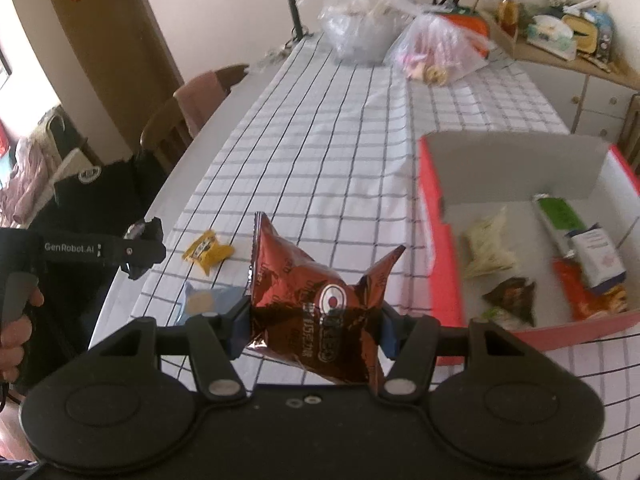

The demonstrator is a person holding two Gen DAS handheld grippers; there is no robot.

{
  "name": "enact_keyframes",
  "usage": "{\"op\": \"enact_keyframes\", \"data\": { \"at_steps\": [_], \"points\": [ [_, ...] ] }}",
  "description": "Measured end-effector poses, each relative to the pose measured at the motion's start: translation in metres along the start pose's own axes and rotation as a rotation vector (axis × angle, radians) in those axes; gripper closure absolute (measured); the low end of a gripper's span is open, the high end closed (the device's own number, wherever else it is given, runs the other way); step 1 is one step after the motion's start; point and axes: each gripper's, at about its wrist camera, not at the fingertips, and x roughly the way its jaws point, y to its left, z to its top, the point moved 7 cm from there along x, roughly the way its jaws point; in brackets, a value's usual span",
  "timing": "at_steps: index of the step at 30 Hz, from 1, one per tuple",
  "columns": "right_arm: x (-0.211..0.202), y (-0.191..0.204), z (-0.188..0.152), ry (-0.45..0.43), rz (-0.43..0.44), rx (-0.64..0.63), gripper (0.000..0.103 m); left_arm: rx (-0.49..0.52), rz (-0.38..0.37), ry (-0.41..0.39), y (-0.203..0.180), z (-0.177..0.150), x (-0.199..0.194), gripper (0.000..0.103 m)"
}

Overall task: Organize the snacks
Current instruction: 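Carry both bags over the red box and lower them inside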

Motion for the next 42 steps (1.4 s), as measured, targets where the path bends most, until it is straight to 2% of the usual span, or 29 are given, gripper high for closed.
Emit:
{"op": "enact_keyframes", "data": {
  "at_steps": [9, 20, 33, 42],
  "points": [
    [-0.035, -0.047, 0.014, -0.069, -0.034, 0.009, 0.043, 0.096, -0.039, -0.034, -0.075, 0.012, -0.01, 0.046],
    [-0.06, -0.12, 0.027, -0.123, -0.081, 0.034, 0.043, 0.179, -0.065, -0.056, -0.167, 0.023, 0.001, 0.046],
    [-0.063, -0.204, 0.031, -0.112, -0.115, 0.056, 0.043, 0.225, -0.063, -0.025, -0.257, 0.022, 0.037, 0.045],
    [-0.048, -0.25, 0.034, -0.068, -0.12, 0.067, 0.043, 0.228, -0.026, 0.024, -0.29, 0.017, 0.069, 0.045]
  ]
}}
